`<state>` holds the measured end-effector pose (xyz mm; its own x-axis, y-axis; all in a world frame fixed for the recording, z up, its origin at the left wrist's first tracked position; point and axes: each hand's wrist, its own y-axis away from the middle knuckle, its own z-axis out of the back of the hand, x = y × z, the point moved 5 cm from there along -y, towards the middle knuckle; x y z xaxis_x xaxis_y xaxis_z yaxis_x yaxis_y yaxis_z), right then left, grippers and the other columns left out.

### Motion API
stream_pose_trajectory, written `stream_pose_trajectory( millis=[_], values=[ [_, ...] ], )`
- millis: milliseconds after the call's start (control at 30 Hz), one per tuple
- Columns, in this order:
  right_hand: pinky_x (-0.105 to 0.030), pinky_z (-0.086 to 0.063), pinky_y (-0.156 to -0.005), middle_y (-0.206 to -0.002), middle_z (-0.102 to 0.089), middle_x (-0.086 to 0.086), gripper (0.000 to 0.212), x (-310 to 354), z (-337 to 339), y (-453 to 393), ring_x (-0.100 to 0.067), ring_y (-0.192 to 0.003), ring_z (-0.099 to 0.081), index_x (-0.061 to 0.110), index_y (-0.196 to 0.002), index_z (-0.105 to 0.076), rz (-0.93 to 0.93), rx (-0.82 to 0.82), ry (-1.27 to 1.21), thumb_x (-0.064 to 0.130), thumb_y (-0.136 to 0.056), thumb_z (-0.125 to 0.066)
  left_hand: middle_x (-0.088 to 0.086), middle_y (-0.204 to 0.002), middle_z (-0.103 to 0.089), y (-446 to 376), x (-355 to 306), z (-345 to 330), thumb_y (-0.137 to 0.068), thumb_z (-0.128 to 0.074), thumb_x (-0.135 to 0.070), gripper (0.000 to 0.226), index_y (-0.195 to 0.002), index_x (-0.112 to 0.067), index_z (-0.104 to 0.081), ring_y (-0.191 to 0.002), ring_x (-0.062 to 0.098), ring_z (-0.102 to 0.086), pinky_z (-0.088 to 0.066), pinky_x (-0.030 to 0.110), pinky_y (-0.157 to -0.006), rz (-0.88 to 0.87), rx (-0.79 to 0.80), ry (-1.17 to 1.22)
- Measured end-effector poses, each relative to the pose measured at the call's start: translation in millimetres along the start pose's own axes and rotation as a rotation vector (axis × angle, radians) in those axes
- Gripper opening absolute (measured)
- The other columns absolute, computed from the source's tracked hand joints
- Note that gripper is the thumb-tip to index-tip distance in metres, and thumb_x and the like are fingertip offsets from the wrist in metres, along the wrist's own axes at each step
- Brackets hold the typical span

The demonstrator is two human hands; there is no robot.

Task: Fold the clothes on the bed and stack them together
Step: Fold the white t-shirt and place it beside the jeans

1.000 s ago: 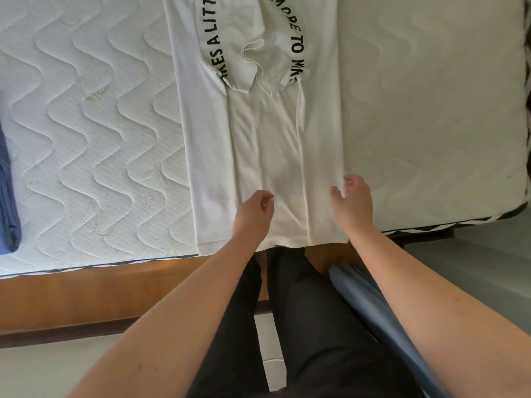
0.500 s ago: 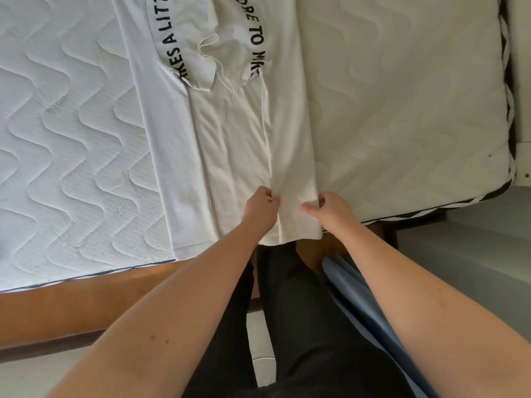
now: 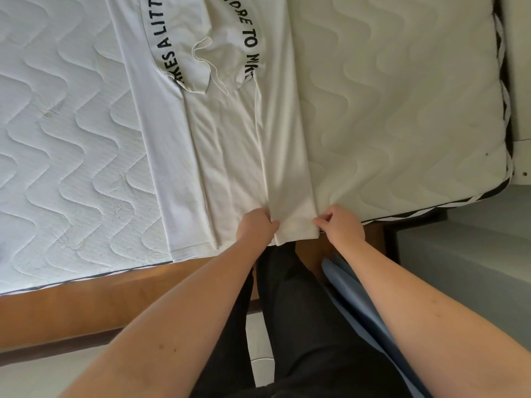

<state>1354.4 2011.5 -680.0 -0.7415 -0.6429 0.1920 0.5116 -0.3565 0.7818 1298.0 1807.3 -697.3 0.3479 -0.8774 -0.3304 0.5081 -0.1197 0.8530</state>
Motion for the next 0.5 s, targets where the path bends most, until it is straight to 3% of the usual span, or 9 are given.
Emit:
stream_pose_trajectory(
  millis=[67,167,333,433,500],
  values=[
    [-0.036,-0.050,-0.075,-0.095,-0.064,0.001,0.023,8.8,5.4,-2.7,-0.019,-0.088,-0.061,0.019,-0.104,-0.060,0.059,-0.058,-0.054,0.039,-0.093,-0.061,0.002,-0.079,-0.068,-3.1,-4.0,7.0,-0.093,-0.055,-0.042,0.028,-0.084,-0.016,-0.059,-0.071,0.019,-0.067,-0.055,0.033,-0.066,-0.024,-0.014,-0.056],
    [-0.035,-0.052,-0.080,-0.100,-0.064,0.004,0.030,36.1,17.3,-13.4,-0.016,-0.092,-0.062,0.015,-0.116,-0.060,0.176,-0.146,-0.153,0.036,-0.094,-0.060,-0.008,-0.080,-0.061,-11.8,-12.1,35.2,-0.092,-0.056,-0.046,0.025,-0.090,-0.021,-0.057,-0.071,0.011,-0.059,-0.043,0.026,-0.056,-0.044,-0.193,0.076],
    [-0.030,-0.049,-0.081,-0.109,-0.066,0.001,0.035,90.5,42.1,-49.2,-0.016,-0.096,-0.063,0.013,-0.122,-0.058,0.257,-0.244,-0.281,0.028,-0.092,-0.064,-0.012,-0.090,-0.061,-50.4,-46.0,90.8,-0.095,-0.057,-0.035,0.029,-0.122,-0.024,-0.055,-0.080,0.004,-0.057,-0.046,0.022,-0.068,-0.147,-0.344,0.364],
    [-0.033,-0.047,-0.082,-0.108,-0.068,-0.005,0.031,115.0,56.1,-71.9,-0.024,-0.097,-0.064,0.009,-0.116,-0.060,0.247,-0.286,-0.316,0.023,-0.089,-0.067,-0.015,-0.085,-0.061,-78.2,-74.2,116.0,-0.093,-0.061,-0.033,0.025,-0.116,-0.023,-0.058,-0.076,0.000,-0.056,-0.040,0.015,-0.062,-0.163,-0.363,0.405],
    [-0.031,-0.045,-0.085,-0.110,-0.069,-0.008,0.034,126.8,64.4,-85.6,-0.026,-0.101,-0.064,0.007,-0.117,-0.059,0.224,-0.304,-0.335,0.024,-0.089,-0.067,-0.015,-0.083,-0.064,-96.0,-89.3,129.3,-0.091,-0.063,-0.035,0.022,-0.106,-0.020,-0.064,-0.075,0.003,-0.061,-0.043,0.018,-0.063,-0.133,-0.340,0.447]
  ],
)
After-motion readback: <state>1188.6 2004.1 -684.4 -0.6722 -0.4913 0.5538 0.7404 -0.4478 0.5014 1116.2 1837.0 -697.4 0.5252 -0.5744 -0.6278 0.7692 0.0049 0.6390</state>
